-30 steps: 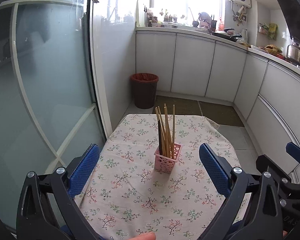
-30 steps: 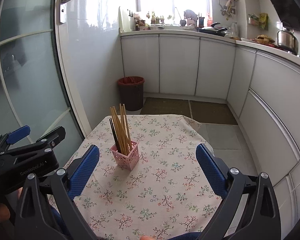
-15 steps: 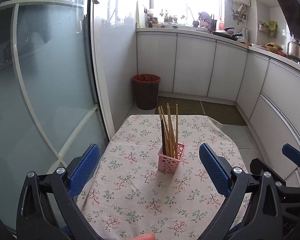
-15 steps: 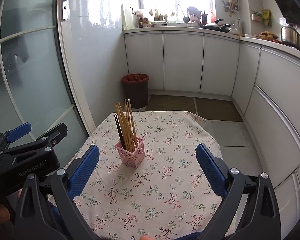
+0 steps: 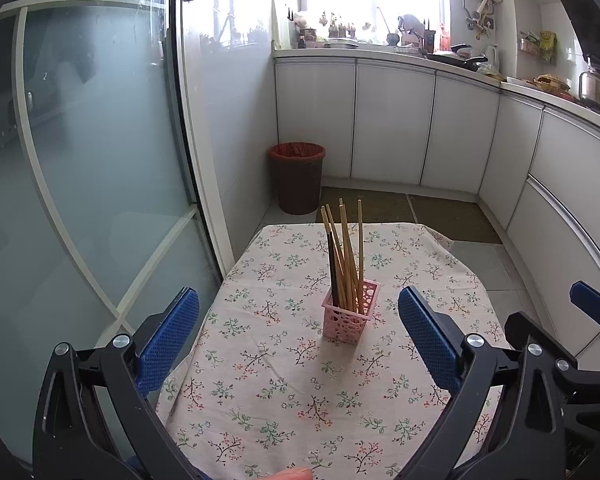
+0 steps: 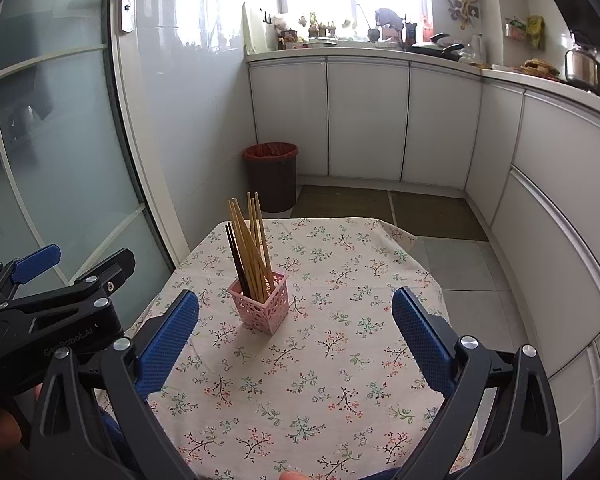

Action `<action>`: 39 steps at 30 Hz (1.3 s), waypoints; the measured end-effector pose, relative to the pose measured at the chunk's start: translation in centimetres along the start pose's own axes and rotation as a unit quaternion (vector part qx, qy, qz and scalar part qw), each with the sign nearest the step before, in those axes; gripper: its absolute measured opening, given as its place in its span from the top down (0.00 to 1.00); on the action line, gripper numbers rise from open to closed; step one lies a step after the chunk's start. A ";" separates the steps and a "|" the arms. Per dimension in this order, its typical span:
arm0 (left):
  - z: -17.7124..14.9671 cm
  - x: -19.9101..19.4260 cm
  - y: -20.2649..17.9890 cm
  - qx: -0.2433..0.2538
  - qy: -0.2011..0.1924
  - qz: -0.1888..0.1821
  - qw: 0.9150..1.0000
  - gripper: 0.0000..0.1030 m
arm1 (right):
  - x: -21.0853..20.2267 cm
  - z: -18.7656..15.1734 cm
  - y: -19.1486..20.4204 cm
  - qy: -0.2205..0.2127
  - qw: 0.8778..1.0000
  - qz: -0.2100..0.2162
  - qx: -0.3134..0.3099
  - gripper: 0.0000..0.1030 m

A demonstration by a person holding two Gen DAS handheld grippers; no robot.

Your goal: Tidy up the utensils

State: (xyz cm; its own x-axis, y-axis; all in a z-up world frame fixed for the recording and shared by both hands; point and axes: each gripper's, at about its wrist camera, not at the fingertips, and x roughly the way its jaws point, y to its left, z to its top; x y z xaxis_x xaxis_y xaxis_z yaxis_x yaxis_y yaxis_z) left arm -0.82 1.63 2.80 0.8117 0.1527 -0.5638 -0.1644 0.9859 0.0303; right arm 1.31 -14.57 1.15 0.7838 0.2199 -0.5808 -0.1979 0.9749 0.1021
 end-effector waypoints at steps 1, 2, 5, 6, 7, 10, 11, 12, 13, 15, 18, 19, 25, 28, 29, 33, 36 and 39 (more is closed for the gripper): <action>0.0 0.0 0.0 0.000 -0.001 0.000 1.000 0.07 | 0.0 0.0 0.0 -0.001 1.000 0.000 0.000 0.08; 0.0 -0.1 0.0 0.000 -0.001 0.001 1.000 0.07 | 0.0 0.0 0.0 -0.002 1.000 0.001 0.000 0.08; 0.0 0.0 0.0 0.002 -0.001 0.001 1.000 0.07 | 0.1 0.0 -0.2 -0.001 1.000 0.007 0.003 0.08; 0.0 0.0 0.0 0.002 -0.001 0.001 1.000 0.07 | 0.2 0.0 -0.2 0.000 1.000 0.009 0.003 0.08; 0.0 0.0 0.0 0.002 -0.001 0.001 1.000 0.07 | 0.2 0.0 -0.3 0.000 1.000 0.009 0.003 0.08; 0.0 0.0 0.0 0.002 -0.001 -0.001 1.000 0.07 | 0.2 -0.1 -0.3 0.000 1.000 0.008 0.003 0.08; 0.0 0.1 0.0 0.002 -0.001 -0.001 1.000 0.07 | 0.2 0.0 -0.3 0.000 1.000 0.007 0.003 0.08; 0.0 0.1 0.0 0.002 -0.001 -0.001 1.000 0.07 | 0.2 -0.1 -0.2 0.000 1.000 0.007 0.003 0.08; 0.0 0.1 0.1 0.002 -0.001 -0.001 1.000 0.07 | 0.2 -0.1 -0.2 0.000 1.000 0.008 0.004 0.08; 0.0 0.1 0.0 0.002 -0.001 -0.002 1.000 0.07 | 0.3 -0.1 -0.2 0.000 1.000 0.010 0.005 0.08; -0.1 0.1 0.0 0.001 0.000 -0.001 1.000 0.07 | 0.4 -0.2 -0.2 0.001 1.000 0.009 0.004 0.08; -0.1 0.1 0.0 0.001 0.001 -0.001 1.000 0.07 | 0.4 -0.2 -0.1 0.001 1.000 0.009 0.003 0.08; -0.1 0.2 0.0 0.001 0.001 -0.001 1.000 0.07 | 0.5 -0.1 -0.2 0.002 1.000 0.009 0.004 0.08; 0.1 0.4 0.1 0.002 0.000 -0.002 1.000 0.07 | 0.5 -0.1 -0.2 0.002 1.000 0.009 0.004 0.08; 0.1 0.4 0.1 0.002 0.000 -0.002 1.000 0.07 | 0.5 -0.1 -0.2 0.002 1.000 0.009 0.004 0.08; 0.0 0.5 0.1 0.001 0.001 -0.005 1.000 0.07 | 0.5 -0.2 -0.2 0.002 1.000 0.008 0.004 0.08; 0.0 0.6 0.1 0.000 0.002 -0.008 1.000 0.07 | 0.5 -0.1 -0.2 0.002 1.000 0.008 0.004 0.08; 0.1 0.6 0.1 -0.003 0.001 -0.012 1.000 0.07 | 0.5 -0.1 -0.3 0.003 1.000 0.009 0.007 0.08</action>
State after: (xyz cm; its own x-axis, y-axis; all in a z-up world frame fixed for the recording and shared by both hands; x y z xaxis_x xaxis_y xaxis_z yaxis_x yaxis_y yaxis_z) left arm -0.30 1.87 2.50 0.8145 0.1280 -0.5658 -0.1472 0.9890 0.0118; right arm 1.73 -14.74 0.72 0.7771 0.2378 -0.5828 -0.2045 0.9710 0.1236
